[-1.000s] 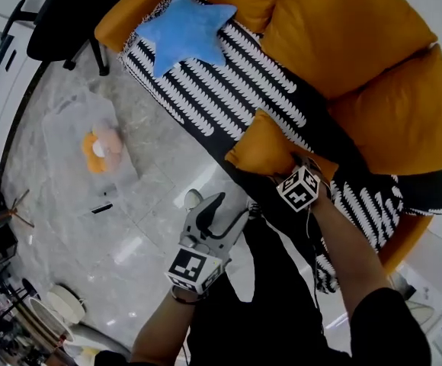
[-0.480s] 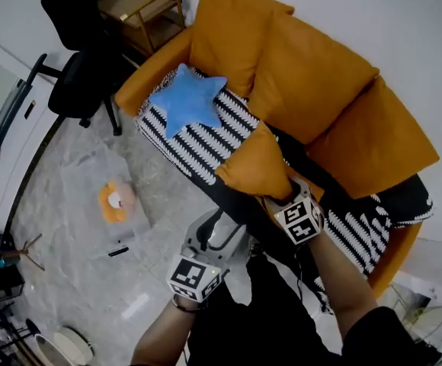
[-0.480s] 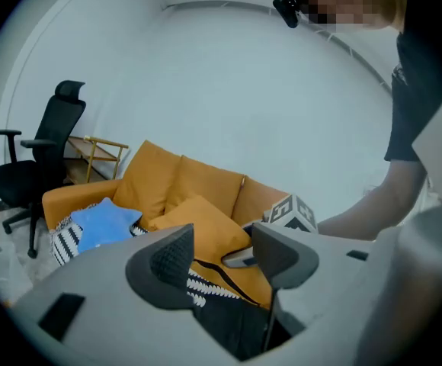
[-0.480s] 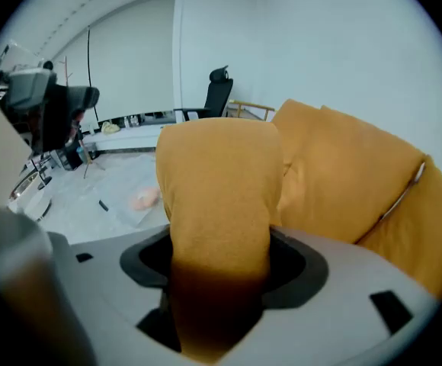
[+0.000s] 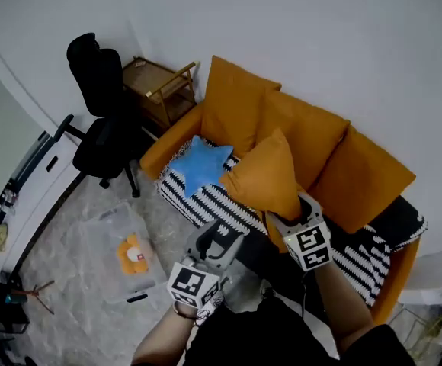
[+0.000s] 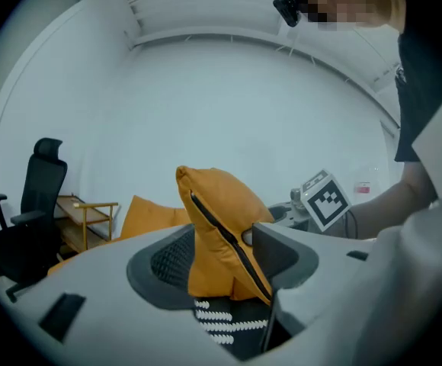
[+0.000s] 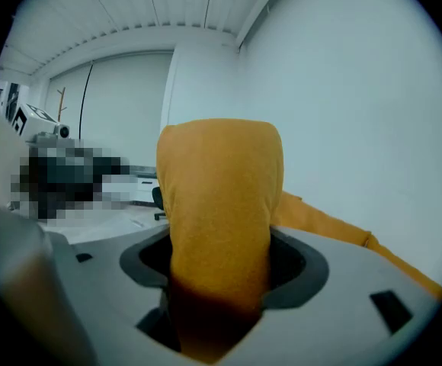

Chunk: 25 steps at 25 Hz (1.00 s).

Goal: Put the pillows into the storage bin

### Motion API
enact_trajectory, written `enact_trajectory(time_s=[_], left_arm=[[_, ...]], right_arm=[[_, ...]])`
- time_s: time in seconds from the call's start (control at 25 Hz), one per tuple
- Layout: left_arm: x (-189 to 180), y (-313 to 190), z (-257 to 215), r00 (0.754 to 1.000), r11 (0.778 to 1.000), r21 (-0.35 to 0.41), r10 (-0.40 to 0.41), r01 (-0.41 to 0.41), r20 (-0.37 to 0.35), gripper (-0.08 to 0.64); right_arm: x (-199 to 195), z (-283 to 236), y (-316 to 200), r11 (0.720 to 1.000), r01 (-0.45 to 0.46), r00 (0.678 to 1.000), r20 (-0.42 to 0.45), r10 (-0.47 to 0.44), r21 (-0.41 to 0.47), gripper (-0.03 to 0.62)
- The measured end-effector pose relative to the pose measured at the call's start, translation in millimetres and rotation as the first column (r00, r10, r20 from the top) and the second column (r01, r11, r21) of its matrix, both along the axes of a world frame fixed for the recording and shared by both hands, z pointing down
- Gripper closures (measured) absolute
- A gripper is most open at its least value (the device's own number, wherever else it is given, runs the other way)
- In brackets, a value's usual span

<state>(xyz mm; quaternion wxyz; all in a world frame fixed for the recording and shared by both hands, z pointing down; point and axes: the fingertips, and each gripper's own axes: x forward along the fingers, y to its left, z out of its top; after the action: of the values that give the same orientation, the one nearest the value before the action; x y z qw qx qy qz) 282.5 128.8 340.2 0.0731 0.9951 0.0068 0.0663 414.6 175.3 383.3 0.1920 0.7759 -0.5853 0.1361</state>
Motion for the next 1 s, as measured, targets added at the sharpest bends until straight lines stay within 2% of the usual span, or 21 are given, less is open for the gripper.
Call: enact_trajectory(time_s=[0.24, 0.4, 0.56, 0.68, 0.76, 0.92, 1.0], left_arm=[[-16.9, -28.4, -60.6, 0.994, 0.995, 0.087, -0.041, 0.05, -0.1, 0.334], [-35.8, -43.7, -88.4, 0.985, 0.987, 0.119, -0.092, 0.11, -0.149, 0.334], [-66.0, -65.5, -100.7, 0.97, 0.973, 0.122, -0.172, 0.194, -0.172, 0.347], [-87.0, -83.3, -97.1, 0.962, 0.962, 0.114, -0.234, 0.25, -0.14, 0.418], [-100.1, -96.5, -96.5, 0.952, 0.953, 0.105, -0.267, 0.284, -0.15, 0.482], [-115.1, -112.2, -92.2, 0.948, 0.949, 0.1, -0.284, 0.3, -0.146, 0.548], [-122.1, -116.9, -89.7, 0.951, 0.951, 0.102, -0.279, 0.293, -0.13, 0.554]], right_arm=[[-20.9, -89.0, -18.6, 0.983, 0.003, 0.999, -0.047, 0.006, 0.186, 0.268], [-41.0, -126.3, -33.8, 0.964, 0.044, 0.997, -0.068, -0.027, 0.263, 0.268], [-67.6, -144.2, -54.5, 0.953, 0.098, 0.993, -0.085, -0.077, 0.286, 0.268], [-83.7, -147.4, -69.8, 0.951, 0.126, 0.99, -0.09, -0.104, 0.281, 0.268], [-94.2, -146.8, -80.5, 0.951, 0.136, 0.99, -0.083, -0.117, 0.278, 0.268], [-110.3, -140.8, -97.0, 0.952, 0.153, 0.988, -0.069, -0.14, 0.266, 0.268], [-118.8, -137.8, -103.5, 0.952, 0.162, 0.987, -0.063, -0.15, 0.258, 0.268]])
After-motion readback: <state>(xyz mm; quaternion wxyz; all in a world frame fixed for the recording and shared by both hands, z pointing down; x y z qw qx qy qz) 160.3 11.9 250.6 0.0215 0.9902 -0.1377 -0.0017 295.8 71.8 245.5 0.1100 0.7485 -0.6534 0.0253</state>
